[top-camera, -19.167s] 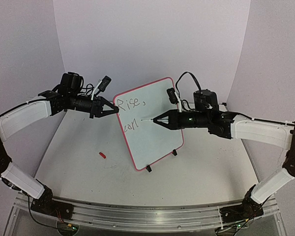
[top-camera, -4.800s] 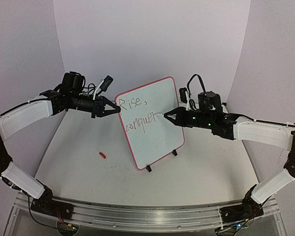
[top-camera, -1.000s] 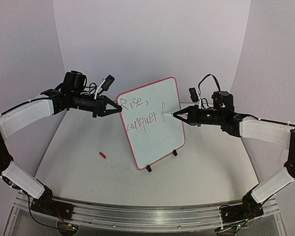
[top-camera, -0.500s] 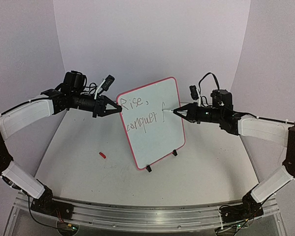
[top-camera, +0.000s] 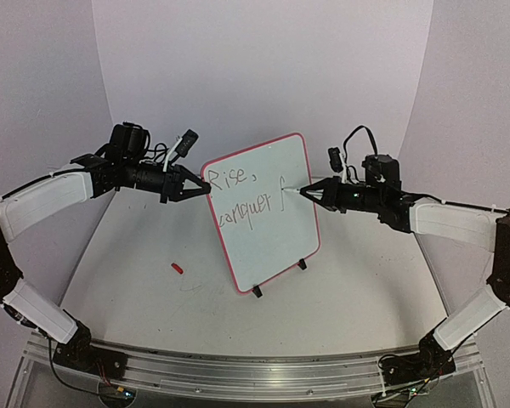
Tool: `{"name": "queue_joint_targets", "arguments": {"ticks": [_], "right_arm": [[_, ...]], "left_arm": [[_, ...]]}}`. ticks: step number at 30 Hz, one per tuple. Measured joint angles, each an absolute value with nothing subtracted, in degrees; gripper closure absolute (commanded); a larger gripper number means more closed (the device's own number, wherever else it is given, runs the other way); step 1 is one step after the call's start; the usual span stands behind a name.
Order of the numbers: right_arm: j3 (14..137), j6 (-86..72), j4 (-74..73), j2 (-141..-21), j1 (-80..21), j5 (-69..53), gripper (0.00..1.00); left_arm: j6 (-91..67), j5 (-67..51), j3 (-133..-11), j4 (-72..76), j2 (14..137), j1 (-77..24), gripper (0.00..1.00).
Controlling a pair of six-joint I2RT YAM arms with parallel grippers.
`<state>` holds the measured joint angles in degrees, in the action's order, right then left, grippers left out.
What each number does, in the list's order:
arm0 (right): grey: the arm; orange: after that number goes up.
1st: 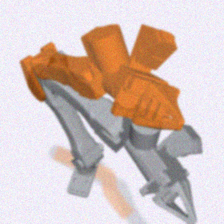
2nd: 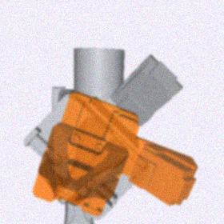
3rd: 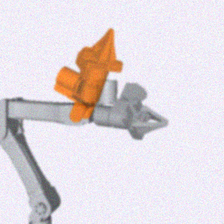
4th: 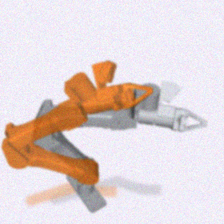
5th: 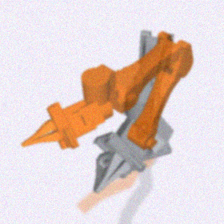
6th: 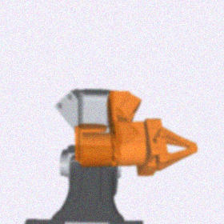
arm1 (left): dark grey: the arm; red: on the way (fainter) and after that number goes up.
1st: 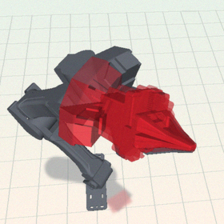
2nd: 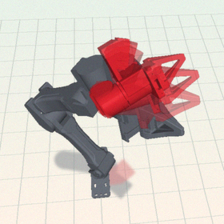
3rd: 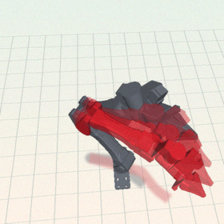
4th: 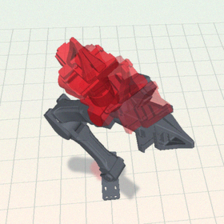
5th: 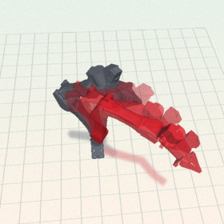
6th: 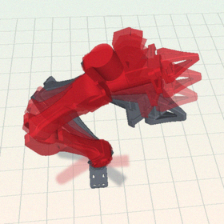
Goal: Write a sentence on the whiteboard
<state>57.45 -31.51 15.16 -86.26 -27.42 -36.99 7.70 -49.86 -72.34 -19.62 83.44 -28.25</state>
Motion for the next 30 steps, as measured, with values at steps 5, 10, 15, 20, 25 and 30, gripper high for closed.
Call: {"name": "queue_joint_targets", "arguments": {"ticks": [5, 10, 15, 20, 25, 30], "right_arm": [[57.45, -31.51, 15.16, -86.26, -27.46, -35.83, 1.0], [57.45, -31.5, 15.14, -86.26, -27.46, -35.56, 1.0], [57.61, -31.38, 14.86, -86.27, -27.47, -35.9, 1.0], [58.56, -30.81, 13.41, -86.45, -27.71, -36.57, 1.0], [59.83, -30.05, 12.43, -87.39, -28.59, -37.19, 1.0], [60.35, -29.79, 11.93, -88.07, -29.29, -37.5, 1.0]], "left_arm": [[7.68, -49.76, -72.34, -19.62, 83.44, -28.25, 1.0], [7.66, -49.71, -72.34, -19.62, 83.44, -28.25, 1.0], [7.66, -49.74, -72.34, -19.64, 83.44, -28.25, 1.0], [7.68, -49.75, -72.34, -19.64, 83.44, -28.25, 1.0], [7.66, -49.65, -72.34, -19.64, 83.44, -28.25, 1.0], [7.54, -49.43, -72.34, -19.64, 83.44, -28.25, 1.0]]}}
